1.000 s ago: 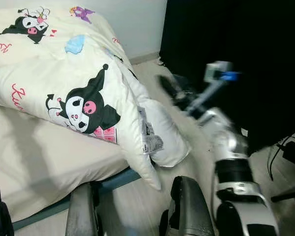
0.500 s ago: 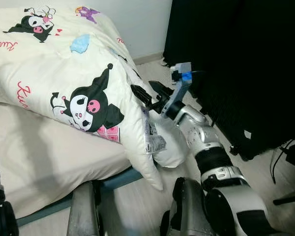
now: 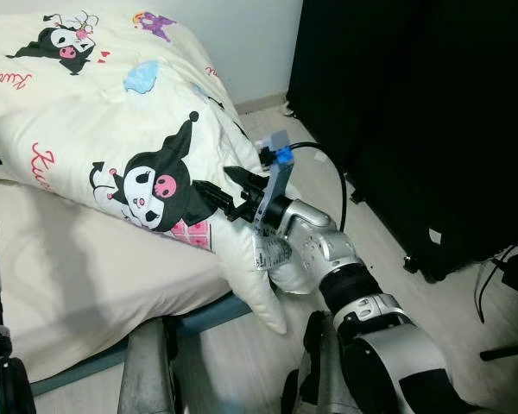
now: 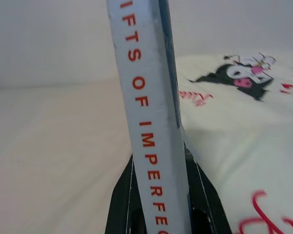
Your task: Clean up the room
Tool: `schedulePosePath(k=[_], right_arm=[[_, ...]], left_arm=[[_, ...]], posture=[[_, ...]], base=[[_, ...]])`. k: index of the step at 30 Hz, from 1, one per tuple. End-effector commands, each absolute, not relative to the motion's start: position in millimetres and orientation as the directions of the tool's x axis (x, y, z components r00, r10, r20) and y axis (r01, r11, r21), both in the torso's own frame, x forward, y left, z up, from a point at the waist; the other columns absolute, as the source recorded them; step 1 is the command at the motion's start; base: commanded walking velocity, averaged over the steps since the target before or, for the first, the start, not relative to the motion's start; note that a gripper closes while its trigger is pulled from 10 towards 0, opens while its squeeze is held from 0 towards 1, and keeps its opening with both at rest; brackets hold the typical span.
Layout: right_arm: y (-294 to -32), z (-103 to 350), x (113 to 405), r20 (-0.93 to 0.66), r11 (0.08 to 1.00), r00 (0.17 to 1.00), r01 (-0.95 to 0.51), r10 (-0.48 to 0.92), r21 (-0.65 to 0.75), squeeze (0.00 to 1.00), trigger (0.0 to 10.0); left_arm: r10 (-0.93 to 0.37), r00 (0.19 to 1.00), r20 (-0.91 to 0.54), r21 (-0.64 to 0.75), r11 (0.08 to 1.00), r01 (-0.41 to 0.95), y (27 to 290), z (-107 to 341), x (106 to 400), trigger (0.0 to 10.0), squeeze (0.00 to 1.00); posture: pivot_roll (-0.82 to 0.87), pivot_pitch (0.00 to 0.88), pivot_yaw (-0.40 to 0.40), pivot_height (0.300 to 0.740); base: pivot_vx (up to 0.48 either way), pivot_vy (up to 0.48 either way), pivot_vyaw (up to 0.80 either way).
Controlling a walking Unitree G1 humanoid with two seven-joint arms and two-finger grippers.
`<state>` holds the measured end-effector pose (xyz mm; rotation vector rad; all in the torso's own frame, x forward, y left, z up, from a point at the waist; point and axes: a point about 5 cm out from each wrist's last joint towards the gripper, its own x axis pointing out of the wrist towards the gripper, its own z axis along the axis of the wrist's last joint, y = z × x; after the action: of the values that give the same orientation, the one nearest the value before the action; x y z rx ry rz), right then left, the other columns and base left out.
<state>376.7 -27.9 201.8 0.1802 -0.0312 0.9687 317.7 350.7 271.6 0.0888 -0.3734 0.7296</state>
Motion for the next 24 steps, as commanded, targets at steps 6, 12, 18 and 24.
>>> schedulePosePath(k=[6, 12, 18, 24], right_arm=[[-26, 191, 376, 0.077, 0.570, 0.584, -0.809, 0.808, 0.146, 0.00, 10.0], [-34, 191, 381, 0.076, 0.621, 0.638, -0.765, 0.766, 0.171, 0.00, 10.0], [-40, 186, 382, 0.068, 0.632, 0.650, -0.755, 0.757, 0.177, 0.00, 10.0], [-47, 183, 382, 0.072, 0.644, 0.662, -0.744, 0.746, 0.177, 0.00, 10.0]], left_arm=[[0.642, 0.681, 0.353, -0.066, 0.743, -0.666, 349, 271, 317, 10.0, 0.00], [0.644, 0.682, 0.345, -0.066, 0.742, -0.667, 350, 271, 318, 10.0, 0.00], [0.672, 0.646, 0.363, -0.066, 0.710, -0.701, 362, 280, 313, 10.0, 0.00], [0.666, 0.654, 0.359, -0.045, 0.712, -0.701, 363, 277, 313, 10.0, 0.00]], posture=[[0.10, 0.265, -0.006, 0.542], [0.11, 0.270, 0.002, 0.542], [0.13, 0.260, -0.008, 0.542], [0.12, 0.231, 0.015, 0.542]], base=[[0.000, 0.000, 0.00], [0.000, 0.000, 0.00], [0.000, 0.000, 0.00], [0.000, 0.000, 0.00]])
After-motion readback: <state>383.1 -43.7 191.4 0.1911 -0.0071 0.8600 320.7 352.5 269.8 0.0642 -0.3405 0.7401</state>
